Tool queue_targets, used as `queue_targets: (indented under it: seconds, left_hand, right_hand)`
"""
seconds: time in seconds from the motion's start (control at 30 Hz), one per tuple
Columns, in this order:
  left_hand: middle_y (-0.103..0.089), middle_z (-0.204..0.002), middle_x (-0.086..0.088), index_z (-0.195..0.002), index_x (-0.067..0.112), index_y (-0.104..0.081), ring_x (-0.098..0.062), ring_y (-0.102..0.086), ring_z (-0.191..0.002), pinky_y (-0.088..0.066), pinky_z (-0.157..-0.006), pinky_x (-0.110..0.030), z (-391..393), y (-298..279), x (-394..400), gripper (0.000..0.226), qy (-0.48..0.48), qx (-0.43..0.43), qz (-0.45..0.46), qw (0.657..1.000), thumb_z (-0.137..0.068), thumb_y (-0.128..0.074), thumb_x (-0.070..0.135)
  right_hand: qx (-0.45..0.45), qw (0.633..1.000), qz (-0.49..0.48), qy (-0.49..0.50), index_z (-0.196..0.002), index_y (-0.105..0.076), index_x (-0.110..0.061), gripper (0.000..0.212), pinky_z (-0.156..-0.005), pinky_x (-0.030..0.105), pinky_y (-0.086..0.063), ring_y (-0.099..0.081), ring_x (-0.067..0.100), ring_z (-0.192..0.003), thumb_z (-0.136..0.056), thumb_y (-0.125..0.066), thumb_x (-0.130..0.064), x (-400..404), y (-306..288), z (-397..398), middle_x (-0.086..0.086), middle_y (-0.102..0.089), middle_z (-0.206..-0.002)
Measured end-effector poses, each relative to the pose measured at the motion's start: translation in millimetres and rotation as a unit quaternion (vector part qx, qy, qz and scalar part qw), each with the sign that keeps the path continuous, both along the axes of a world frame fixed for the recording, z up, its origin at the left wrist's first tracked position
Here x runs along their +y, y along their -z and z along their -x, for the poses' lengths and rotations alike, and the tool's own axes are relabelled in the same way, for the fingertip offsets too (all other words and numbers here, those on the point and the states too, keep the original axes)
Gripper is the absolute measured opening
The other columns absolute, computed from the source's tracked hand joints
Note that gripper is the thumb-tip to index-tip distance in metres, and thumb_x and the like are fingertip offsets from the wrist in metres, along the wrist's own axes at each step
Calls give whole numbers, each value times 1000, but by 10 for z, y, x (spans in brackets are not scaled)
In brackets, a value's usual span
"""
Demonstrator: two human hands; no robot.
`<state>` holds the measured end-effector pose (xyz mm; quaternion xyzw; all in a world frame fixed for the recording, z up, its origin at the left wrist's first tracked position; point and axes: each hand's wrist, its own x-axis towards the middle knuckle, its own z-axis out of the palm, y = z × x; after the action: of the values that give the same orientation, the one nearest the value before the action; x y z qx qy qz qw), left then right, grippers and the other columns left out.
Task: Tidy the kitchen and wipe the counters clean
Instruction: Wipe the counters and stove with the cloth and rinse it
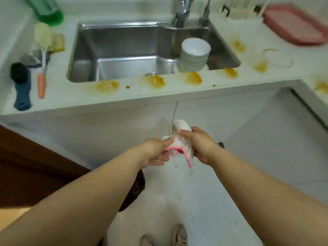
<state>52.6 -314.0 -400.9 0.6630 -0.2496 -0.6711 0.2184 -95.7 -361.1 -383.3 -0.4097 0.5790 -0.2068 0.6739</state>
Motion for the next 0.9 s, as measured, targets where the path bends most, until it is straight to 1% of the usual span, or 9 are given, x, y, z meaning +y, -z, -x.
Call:
queue_targets:
  seconds: [0.07, 0.23, 0.4, 0.47, 0.53, 0.67, 0.73, 0.83, 0.9]
  left_hand:
    - [-62, -78, 2, -95, 21, -58, -8, -58, -63, -49, -61, -20, 288, -371, -183, 22, 26, -23, 53, 998, -93, -54, 43]
    - [-60, -76, -6, -83, 14, -53, -12, -59, -64, -52, -52, -21, 1309, -1050, -644, 9, -7, 0, 129, 992, -91, -54, 11]
    - [-61, -97, -18, -100, 1, -52, -19, -62, -67, -56, -47, -25, 2439, -1405, -862, 18, 15, 97, 137, 986, -87, -41, -6]
    - [-55, -80, -12, -85, 0, -50, -14, -55, -50, -52, -44, -22, 2906, -1482, -858, 19, 48, 106, 139, 984, -87, -34, -11]
    - [-43, -66, -8, -70, 6, -41, -12, -46, -39, -45, -38, -18, 3409, -1596, -828, 31, 81, 115, 129, 982, -86, -25, -14]
    - [-49, -42, -13, -59, 2, -42, -17, -49, -30, -40, -36, -18, 4435, -1734, -697, 38, 170, 123, 124, 970, -82, -18, -17]
    - [-51, -50, -16, -56, 0, -49, -23, -55, -42, -48, -39, -23, 4756, -1747, -620, 38, 197, 131, 109, 965, -82, -26, -15]
    - [-51, -74, -13, -80, 3, -51, -24, -57, -66, -56, -54, -30, 5115, -1784, -585, 17, 250, 162, 69, 952, -86, -38, -4]
    - [-53, -69, -6, -85, 9, -57, -17, -54, -62, -49, -56, -26, 5293, -1755, -616, 18, 324, 134, 90, 932, -87, -40, 1]
  right_hand:
    - [6, 999, 32, 39, -88, -53, -12, 16, -56, 29, -47, -59, 26, -65, -90, -63, -24, -38, -356, 299, 12, -62, -79]
    - [78, 975, 84, 190, -96, -53, -15, 36, -78, 43, -53, -65, 29, -88, -67, -73, -23, -55, -733, 1472, 15, -67, -101]
    - [84, 944, 84, 309, -121, -48, -16, 49, -87, 39, -52, -60, 29, -104, -79, -69, -3, 86, -869, 2594, 12, -59, -116]
    - [164, 935, 85, 302, -125, -50, -19, 53, -85, 34, -50, -59, 29, -105, -77, -65, -2, 181, -877, 2985, 11, -58, -117]
    - [200, 932, 101, 286, -122, -51, -21, 51, -81, 29, -45, -57, 25, -98, -76, -61, -1, 319, -964, 3302, 8, -55, -107]
    - [51, 965, 161, 201, -100, -56, -24, 42, -58, 12, -42, -56, -2, -65, -67, -66, 0, 666, -1217, 3812, -11, -63, -75]
    - [12, 963, 175, 205, -86, -56, -25, 34, -50, 5, -41, -55, -10, -53, -75, -65, 6, 770, -1292, 3966, -19, -61, -60]
    - [30, 916, 145, 373, -85, -63, -21, 17, -62, 17, -49, -64, 8, -70, -71, -59, -12, 839, -1257, 4333, -4, -67, -75]
    - [1, 869, 94, 487, -100, -66, -8, 31, -68, 29, -47, -60, 26, -74, -74, -50, -10, 926, -1197, 4589, 12, -61, -84]
